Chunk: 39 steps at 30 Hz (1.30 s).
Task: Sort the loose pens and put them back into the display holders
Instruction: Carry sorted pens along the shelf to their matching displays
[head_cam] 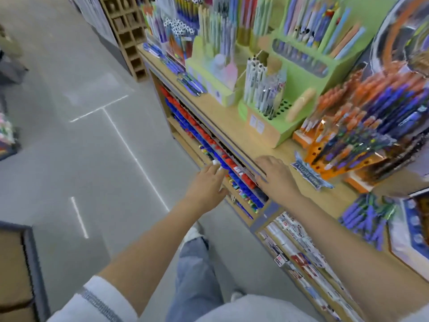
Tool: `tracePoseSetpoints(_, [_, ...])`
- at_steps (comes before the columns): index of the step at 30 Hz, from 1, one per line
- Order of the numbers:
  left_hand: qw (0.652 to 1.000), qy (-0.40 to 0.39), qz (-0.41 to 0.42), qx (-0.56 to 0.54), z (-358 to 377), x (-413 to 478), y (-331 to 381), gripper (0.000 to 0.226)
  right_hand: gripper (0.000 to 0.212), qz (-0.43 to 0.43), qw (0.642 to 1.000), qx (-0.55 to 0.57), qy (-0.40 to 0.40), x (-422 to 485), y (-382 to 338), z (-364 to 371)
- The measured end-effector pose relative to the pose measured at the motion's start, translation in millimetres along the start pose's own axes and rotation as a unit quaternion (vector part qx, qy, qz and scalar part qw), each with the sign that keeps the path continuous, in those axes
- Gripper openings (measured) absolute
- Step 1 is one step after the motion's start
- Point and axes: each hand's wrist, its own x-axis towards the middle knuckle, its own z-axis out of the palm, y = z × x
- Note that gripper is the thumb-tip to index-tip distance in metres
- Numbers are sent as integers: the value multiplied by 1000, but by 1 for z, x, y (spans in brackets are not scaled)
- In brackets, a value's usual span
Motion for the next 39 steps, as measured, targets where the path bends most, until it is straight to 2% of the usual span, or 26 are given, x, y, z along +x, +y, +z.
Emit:
tracePoseSetpoints(7, [989, -76, 113, 65, -17, 135, -68, 59, 56, 89, 994, -7, -56, 90, 3, 41])
tracePoseSetpoints(15, [966, -120, 199, 113, -30, 224, -122, 65, 48, 187, 981, -32, -47, 144, -14, 47])
tracePoseSetpoints(18, [960, -116, 221, 124, -29, 239, -132, 62, 42, 177, 984, -9, -30, 165, -19, 44])
tracePoseSetpoints(22, [962, -95, 246, 73, -31, 250, -144, 61, 46, 119, 992, 50, 0, 197, -30, 46])
tracePoseSetpoints(24, [969, -84, 228, 50, -35, 254, -154, 61, 48, 102, 993, 52, 0, 213, -35, 49])
tracePoseSetpoints(27, [975, -77, 196, 75, -41, 264, -176, 62, 48, 79, 996, 15, -22, 232, -38, 55])
tracePoseSetpoints(30, [974, -88, 193, 79, -51, 273, -198, 59, 37, 108, 994, -18, -29, 252, -45, 56])
tracePoseSetpoints(34, [974, -44, 221, 0, -69, 289, -226, 46, 30, 126, 992, -11, 6, 288, -63, 55])
tracePoseSetpoints(36, [976, -13, 214, -39, -80, 305, -251, 42, 29, 107, 994, 6, 23, 313, -76, 59])
tracePoseSetpoints(39, [979, 1, 199, -42, -104, 326, -292, 42, 37, 89, 994, 29, 63, 356, -102, 64])
